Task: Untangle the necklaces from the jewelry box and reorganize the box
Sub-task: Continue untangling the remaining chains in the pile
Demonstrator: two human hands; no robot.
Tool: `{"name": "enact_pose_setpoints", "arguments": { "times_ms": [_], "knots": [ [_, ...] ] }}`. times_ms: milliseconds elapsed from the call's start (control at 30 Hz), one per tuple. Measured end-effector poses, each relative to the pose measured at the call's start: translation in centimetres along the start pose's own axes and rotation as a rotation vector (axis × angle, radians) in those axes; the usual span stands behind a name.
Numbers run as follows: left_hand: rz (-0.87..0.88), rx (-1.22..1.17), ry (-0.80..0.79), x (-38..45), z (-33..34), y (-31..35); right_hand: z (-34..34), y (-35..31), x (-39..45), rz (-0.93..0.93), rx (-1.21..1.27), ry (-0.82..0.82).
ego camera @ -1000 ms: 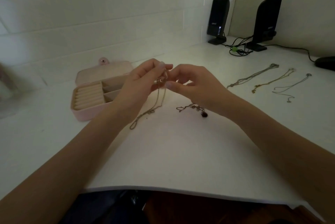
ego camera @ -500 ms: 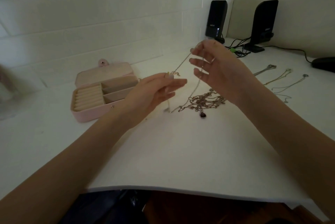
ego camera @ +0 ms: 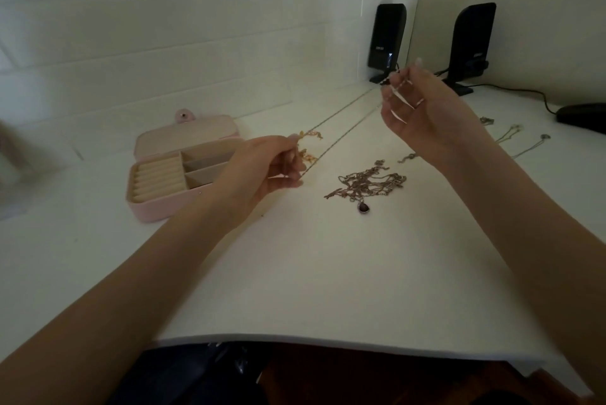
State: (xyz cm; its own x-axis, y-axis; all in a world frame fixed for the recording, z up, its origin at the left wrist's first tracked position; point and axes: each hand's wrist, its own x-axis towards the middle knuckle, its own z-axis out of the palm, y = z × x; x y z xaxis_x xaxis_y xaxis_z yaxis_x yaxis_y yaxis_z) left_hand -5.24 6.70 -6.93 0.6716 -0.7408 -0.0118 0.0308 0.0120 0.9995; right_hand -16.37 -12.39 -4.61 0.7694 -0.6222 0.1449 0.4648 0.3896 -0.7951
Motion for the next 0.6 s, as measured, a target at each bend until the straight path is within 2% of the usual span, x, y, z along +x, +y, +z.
{"name": "enact_pose_setpoints", "arguments": {
  "times_ms": [100,167,300,367,467,600],
  "knots": [
    [-0.033,-0.199,0.003,0.1,-0.3,0.1,-0.7,0.1,0.5,0.029,0.029,0.044],
    [-0.041,-0.224,0.006,0.3,-0.4,0.0,-0.9,0.1,0.7,0.025,0.002,0.052],
    [-0.010,-0.095,-0.016,0.4,-0.5,-0.5,-1.2,0.0,0.6,-0.006,-0.093,0.101],
    [0.013,-0.001,-0.042,0.1,-0.6,-0.9,-1.4,0.0,0.5,-0.053,-0.231,0.167],
    [0.068,0.237,0.016,0.0,-0.1,-1.5,-1.7,-0.3,0.1,-0.159,-0.495,0.259],
    [0.176,0.393,0.112,-0.3,3.0,-1.6,-4.0,-2.6,-1.2,-0.192,-0.517,0.364]
  ]
}}
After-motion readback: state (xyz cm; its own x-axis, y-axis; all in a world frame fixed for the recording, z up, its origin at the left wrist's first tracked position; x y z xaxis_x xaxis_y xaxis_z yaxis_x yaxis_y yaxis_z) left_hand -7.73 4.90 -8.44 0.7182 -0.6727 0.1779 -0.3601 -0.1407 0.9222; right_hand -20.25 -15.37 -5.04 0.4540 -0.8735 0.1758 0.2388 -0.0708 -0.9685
